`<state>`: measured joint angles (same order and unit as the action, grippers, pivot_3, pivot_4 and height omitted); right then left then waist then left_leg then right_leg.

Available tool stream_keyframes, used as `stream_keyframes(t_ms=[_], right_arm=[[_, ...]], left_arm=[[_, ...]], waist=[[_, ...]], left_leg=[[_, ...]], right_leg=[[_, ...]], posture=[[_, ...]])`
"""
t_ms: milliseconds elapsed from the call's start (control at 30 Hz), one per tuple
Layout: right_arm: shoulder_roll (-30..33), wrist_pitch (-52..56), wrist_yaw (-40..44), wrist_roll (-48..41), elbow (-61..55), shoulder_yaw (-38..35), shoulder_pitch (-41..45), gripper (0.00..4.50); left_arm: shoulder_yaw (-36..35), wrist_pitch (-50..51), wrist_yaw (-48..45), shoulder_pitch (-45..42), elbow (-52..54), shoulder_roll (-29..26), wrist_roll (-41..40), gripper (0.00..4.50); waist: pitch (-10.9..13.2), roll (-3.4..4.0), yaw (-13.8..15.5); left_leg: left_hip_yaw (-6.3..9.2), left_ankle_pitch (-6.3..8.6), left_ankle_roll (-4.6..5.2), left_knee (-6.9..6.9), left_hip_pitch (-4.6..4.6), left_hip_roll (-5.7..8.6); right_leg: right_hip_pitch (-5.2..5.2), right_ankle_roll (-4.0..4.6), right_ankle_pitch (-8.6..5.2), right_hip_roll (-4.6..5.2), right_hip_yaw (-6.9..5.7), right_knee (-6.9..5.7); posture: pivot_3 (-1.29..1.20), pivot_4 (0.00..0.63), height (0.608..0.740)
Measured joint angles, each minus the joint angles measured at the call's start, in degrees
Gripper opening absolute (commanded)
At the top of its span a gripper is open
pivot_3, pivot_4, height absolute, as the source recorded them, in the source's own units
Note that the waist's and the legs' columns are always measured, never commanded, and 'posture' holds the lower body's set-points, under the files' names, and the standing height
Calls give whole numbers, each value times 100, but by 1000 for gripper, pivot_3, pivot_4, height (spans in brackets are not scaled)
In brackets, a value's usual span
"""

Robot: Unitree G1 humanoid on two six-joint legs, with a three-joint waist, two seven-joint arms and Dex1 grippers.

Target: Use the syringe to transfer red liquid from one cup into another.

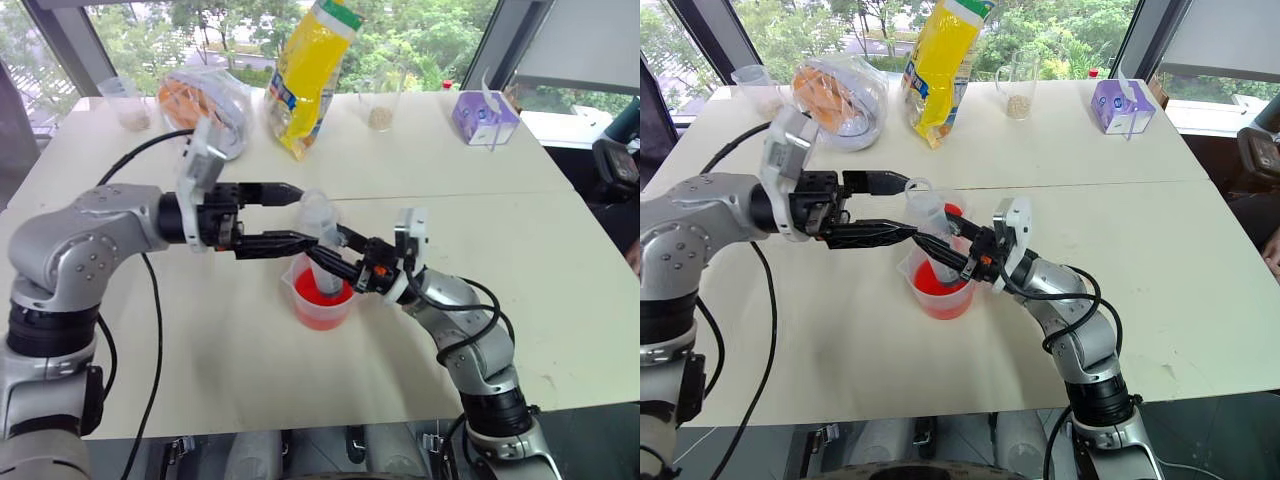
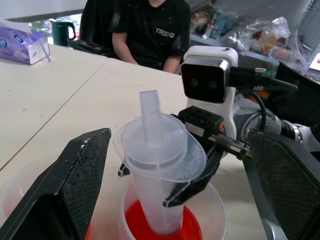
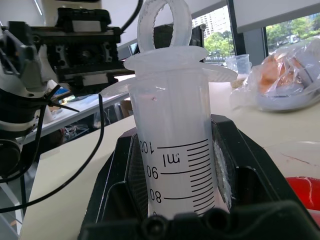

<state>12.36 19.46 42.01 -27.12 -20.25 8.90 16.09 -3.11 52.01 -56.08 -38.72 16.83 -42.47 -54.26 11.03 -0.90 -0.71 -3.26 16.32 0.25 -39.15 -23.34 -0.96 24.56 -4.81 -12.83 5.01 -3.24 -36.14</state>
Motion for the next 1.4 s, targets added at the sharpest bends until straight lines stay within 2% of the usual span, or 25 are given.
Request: stream_keyframes(t_ms=[167, 200, 267, 500, 833, 1400], right_arm=[[78, -14, 3, -1, -33, 33, -7, 1371], [94, -17, 3, 0, -36, 40, -7, 1371], [133, -22, 4, -1, -52, 58, -7, 1371], [228, -40, 44, -6, -71, 78, -6, 1371], [310, 104, 112, -126, -70, 73, 15, 1371], [476, 132, 122, -337, 34, 21, 122, 1371]], left_arm=[[4, 40, 77, -1, -38, 112, -1, 4500], [4, 44, 108, -1, -60, 144, -1, 4237], [4, 59, 140, -1, -95, 191, -2, 3593], [-26, 112, 223, -3, -98, 266, -19, 35], [-33, 167, 264, -47, -123, 300, -49, 35], [-1, 270, 2, -678, -566, 227, 22, 35]], waist=[[0, 0, 0], [0, 0, 2], [-1, -1, 1], [-1, -2, 0], [-1, -1, 4], [-1, -1, 5]], left_leg=[[1, -1, -2, 0, 1, 0], [1, -1, -2, 0, 1, 0], [2, -1, -2, 0, 2, 0], [3, -1, -2, 0, 3, 0], [3, -2, -2, 0, 3, 0], [3, -2, -2, -1, 2, 1]], right_leg=[[-1, 0, 0, -1, 0, -1], [-1, 0, 0, -1, 0, -1], [-2, 0, 0, 0, 0, -1], [-3, 0, 0, -1, 0, -1], [-3, 0, 0, 0, 0, -1], [-3, 0, 0, 0, 0, -1]], posture=[[0, 150, 740], [0, 150, 740], [0, 150, 740], [0, 150, 740], [0, 150, 740], [0, 150, 740]])
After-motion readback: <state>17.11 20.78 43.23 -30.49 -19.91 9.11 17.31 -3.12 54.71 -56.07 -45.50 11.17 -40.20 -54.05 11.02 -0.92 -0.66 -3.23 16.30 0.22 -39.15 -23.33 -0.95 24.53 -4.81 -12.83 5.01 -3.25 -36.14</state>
